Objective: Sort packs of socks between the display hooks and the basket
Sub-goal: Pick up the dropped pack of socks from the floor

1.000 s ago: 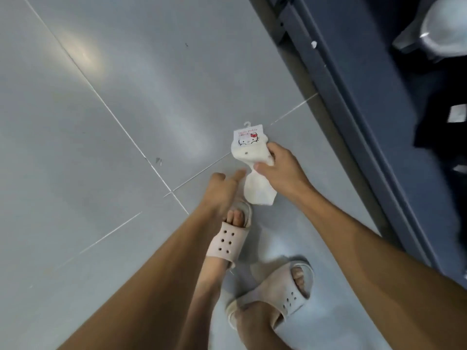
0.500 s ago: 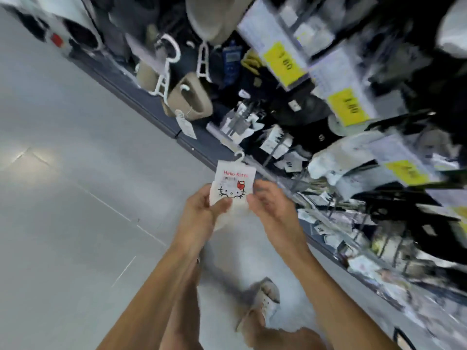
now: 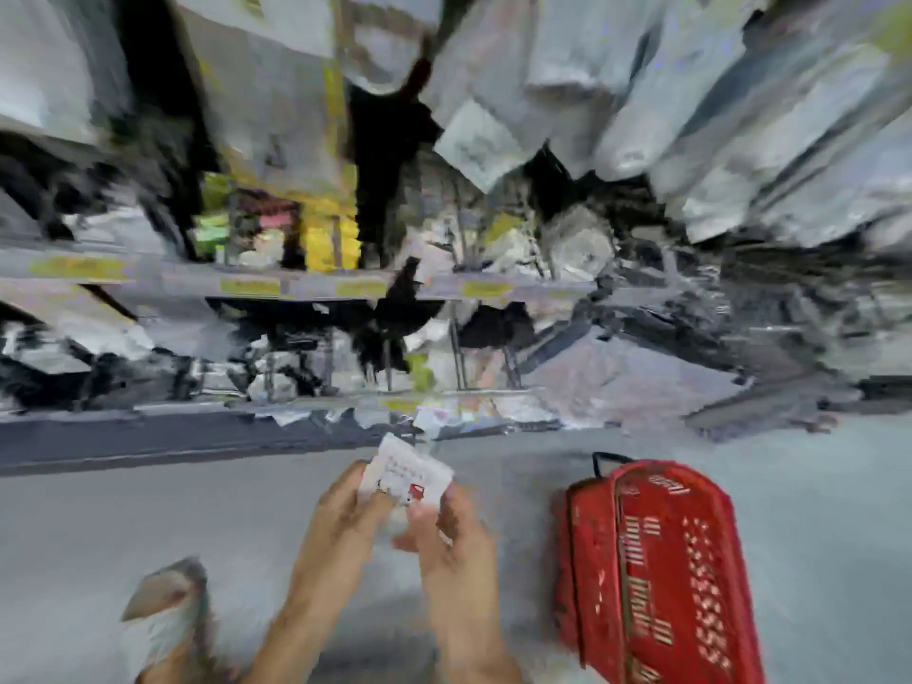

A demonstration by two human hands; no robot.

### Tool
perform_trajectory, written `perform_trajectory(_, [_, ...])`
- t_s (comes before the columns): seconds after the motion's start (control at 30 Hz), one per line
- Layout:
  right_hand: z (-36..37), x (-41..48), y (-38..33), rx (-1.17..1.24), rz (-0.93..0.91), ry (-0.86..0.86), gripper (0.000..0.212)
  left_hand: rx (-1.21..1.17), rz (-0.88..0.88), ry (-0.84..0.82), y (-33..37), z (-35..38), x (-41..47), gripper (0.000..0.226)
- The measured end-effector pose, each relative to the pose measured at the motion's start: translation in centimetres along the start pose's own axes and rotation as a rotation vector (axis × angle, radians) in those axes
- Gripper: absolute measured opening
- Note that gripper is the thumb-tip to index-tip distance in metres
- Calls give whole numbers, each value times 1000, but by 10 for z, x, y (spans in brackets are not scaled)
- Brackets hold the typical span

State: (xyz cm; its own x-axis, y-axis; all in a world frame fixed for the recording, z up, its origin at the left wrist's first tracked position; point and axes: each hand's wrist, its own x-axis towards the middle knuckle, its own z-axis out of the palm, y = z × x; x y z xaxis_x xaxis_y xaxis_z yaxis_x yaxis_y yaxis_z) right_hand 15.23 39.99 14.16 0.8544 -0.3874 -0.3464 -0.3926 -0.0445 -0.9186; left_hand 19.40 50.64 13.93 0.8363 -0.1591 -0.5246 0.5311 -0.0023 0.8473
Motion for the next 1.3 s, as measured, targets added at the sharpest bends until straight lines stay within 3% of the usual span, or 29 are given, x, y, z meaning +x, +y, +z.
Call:
perform_trajectory(0.13, [-120, 15, 22, 73, 31, 158, 28, 9, 30, -100, -22, 125, 0, 19])
perform_trajectory(0.3, [-183, 63, 40, 199, -28, 243, 32, 105, 91, -97, -35, 192, 34, 12])
perform_trajectory(0.5, [-207, 195, 40, 400, -93, 356, 35, 213, 251, -46, -30, 231, 124, 32])
perform_trajectory(0.77, [-211, 323, 15, 159, -296, 230, 29, 573, 383, -71, -25, 237, 201, 42])
perform_trajectory(0.93, [-197, 356, 0, 160, -434, 207, 62, 633, 302, -91, -38, 238, 216, 41])
perform_trajectory(1.1, [-189, 365, -2, 157, -534, 154, 51, 594, 253, -106, -54, 247, 217, 37])
perform_trajectory(1.3, [-200, 329, 34, -100, -412, 177, 37, 560, 275, -109, -62, 276, 208, 30])
